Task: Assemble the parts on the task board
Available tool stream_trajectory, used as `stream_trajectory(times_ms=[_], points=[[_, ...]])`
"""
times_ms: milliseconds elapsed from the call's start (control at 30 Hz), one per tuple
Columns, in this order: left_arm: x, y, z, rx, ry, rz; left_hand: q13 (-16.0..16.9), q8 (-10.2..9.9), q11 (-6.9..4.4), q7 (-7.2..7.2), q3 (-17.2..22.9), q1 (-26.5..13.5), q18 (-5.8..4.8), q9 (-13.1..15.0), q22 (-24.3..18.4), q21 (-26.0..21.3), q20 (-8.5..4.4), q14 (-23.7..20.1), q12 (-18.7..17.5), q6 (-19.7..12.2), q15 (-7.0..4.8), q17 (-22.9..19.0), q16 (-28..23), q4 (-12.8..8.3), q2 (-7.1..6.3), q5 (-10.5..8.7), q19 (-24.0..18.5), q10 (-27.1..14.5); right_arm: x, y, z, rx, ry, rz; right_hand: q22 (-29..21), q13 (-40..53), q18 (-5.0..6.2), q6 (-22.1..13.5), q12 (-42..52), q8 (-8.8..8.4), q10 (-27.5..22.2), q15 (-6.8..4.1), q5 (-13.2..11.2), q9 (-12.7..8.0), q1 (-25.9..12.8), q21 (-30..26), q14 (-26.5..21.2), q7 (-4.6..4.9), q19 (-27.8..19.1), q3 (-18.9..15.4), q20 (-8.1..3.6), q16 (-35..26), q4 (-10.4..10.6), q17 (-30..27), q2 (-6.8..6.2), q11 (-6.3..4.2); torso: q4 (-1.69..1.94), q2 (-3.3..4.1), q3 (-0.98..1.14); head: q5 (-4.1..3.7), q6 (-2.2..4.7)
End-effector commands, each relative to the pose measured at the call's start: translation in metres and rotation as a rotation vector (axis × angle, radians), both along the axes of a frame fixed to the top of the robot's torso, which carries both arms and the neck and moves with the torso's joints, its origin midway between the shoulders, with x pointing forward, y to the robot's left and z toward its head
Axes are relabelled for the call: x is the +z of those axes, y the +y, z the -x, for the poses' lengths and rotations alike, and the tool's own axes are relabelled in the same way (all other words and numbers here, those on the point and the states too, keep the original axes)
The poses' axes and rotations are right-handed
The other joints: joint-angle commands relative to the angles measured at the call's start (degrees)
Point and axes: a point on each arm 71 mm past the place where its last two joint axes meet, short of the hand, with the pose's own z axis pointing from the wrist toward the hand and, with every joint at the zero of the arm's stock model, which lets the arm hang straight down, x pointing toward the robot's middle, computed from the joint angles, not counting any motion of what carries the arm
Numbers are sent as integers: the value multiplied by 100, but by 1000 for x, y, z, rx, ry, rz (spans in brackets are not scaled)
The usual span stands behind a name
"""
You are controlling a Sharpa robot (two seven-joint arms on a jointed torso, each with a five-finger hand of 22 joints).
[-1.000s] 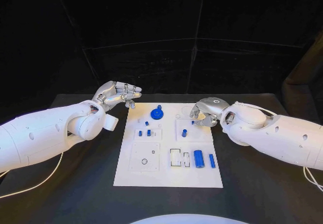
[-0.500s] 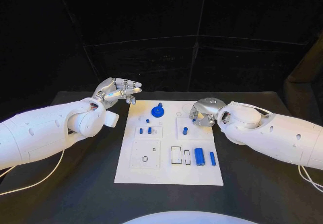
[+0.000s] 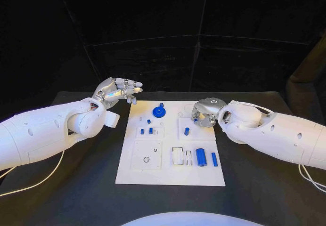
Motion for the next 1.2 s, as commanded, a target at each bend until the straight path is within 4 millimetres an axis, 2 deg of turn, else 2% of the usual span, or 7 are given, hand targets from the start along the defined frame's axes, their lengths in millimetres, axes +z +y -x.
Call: stream_trajectory(times_ms=[33,333,500,667,867,1033,1200], points=[[1,-1,0,-15,2,15,7,32,8,4,-20,12,36,-9,-10,-32,-21,-42,25,32,-12,-9,-31,-11,67,-4,-37,11,-6,-1,2,-13,31,22,12,-24,-4,48,-44,3,65,-28,-16,0,0,30,192,-6,13,86,-45,31,-41,-5,30,-12,-1,2,-2,-6,-6],[1,1,0,-19,10,15,11,45,5,-1,-14,34,35,-11,-26,-56,-27,-55,55,40,-16,-35,-54,-30,84,-5,-42,-5,3,-4,3,-32,-64,-64,39,-93,-7,110,-124,-21,156,-34,-117,-3,-6,47,191,14,28,383,-54,65,-180,10,57,-4,1,-3,0,-18,-19],[0,2,0,-26,21,21,15,66,-1,-6,16,94,36,-13,-41,-77,-40,-64,97,51,-26,-72,-80,-79,120,-4,-41,-29,7,-7,4,-41,-80,-114,45,-106,-8,108,-143,-33,162,-33,-120,-6,-28,51,193,19,32,431,-54,77,-204,18,41,0,0,-5,6,-2,9],[0,4,-1,-25,27,21,15,67,-1,-6,20,104,36,-14,-43,-79,-43,-64,103,50,-28,-78,-84,-91,120,-4,-40,-34,12,-9,10,-36,-88,-169,46,-126,-8,96,-174,-54,160,-26,-114,-12,-61,53,192,31,32,492,-52,85,-238,16,10,9,-2,-11,-7,-5,10],[-1,5,-1,-26,30,21,15,68,-1,-6,21,108,36,-15,-43,-80,-44,-65,107,47,-29,-82,-86,-97,117,-4,-40,-39,19,-10,23,-16,-86,-224,51,-135,-9,89,-189,-64,157,-23,-121,-14,-87,56,193,36,34,511,-49,93,-247,23,-11,15,-4,-14,-8,2,26],[-1,4,-1,-28,31,22,15,68,-1,-6,21,108,36,-15,-43,-80,-44,-65,107,47,-29,-82,-86,-97,117,-4,-40,-39,27,0,36,24,-86,-263,56,-138,-10,88,-193,-67,158,-22,-121,-15,-91,59,194,37,36,520,-48,98,-255,29,-19,15,-9,-21,-15,5,47],[-1,0,0,-31,38,39,14,68,0,-4,21,112,35,-16,-44,-82,-45,-66,111,45,-29,-87,-89,-105,113,-5,-40,-44,33,22,49,87,-77,-301,60,-143,-10,89,-198,-71,166,-21,-114,-15,-94,61,194,38,37,541,-47,104,-274,33,-33,15,10,-12,-14,15,64]])
